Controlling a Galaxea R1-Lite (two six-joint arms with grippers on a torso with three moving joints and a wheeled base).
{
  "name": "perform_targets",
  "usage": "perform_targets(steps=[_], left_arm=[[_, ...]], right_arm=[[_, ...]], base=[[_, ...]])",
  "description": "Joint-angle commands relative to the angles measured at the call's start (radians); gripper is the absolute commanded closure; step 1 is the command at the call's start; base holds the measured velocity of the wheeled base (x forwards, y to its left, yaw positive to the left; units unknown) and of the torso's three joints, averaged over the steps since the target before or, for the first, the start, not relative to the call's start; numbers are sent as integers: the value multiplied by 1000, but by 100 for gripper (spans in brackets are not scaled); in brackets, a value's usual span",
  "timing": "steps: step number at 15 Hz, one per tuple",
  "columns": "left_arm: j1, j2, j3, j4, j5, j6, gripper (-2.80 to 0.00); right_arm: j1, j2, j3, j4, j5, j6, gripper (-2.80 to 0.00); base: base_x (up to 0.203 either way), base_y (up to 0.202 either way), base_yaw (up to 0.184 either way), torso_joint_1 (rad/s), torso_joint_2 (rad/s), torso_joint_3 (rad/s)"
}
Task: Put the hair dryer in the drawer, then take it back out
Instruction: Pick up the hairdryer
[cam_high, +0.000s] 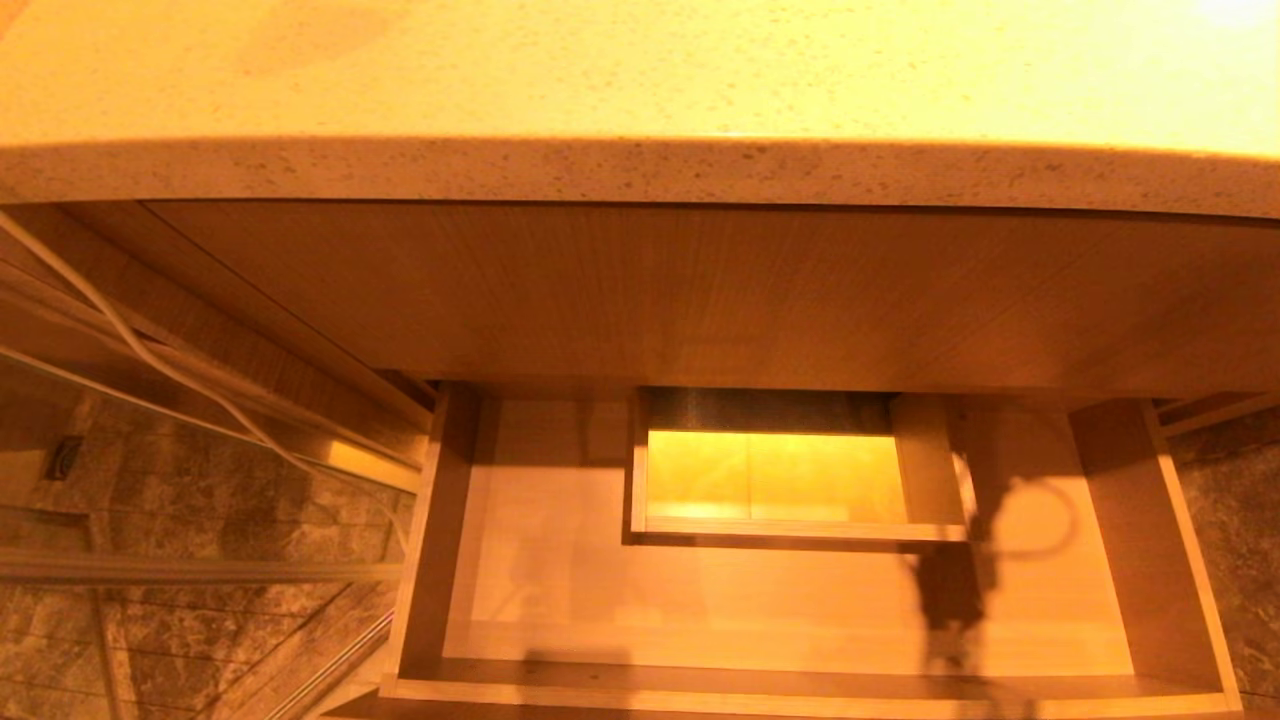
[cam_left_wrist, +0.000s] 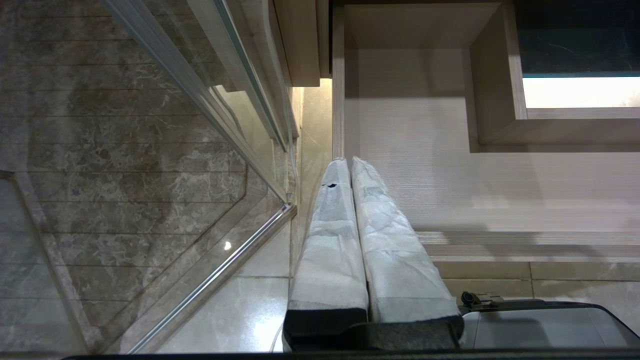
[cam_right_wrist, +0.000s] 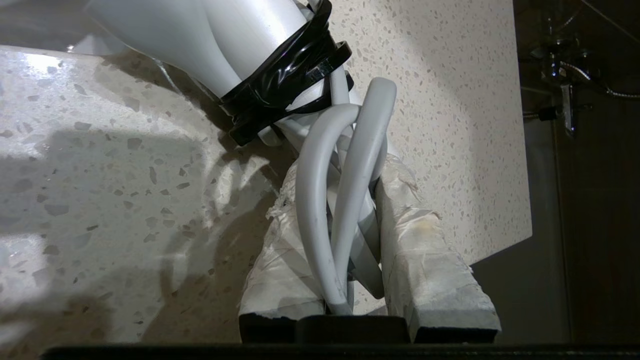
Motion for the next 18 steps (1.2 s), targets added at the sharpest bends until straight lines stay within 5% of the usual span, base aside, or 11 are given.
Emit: perform_targets(steps=[1,18], left_arm=[[0,0,2,-1,0,0,0],[0,0,2,-1,0,0,0]], right_arm=[[0,-28,3,-2,-4,-12,0],[0,-139,19,-101,-4,-118,0]], base=[[0,0,0,0,0,0],[0,0,0,0,0,0]])
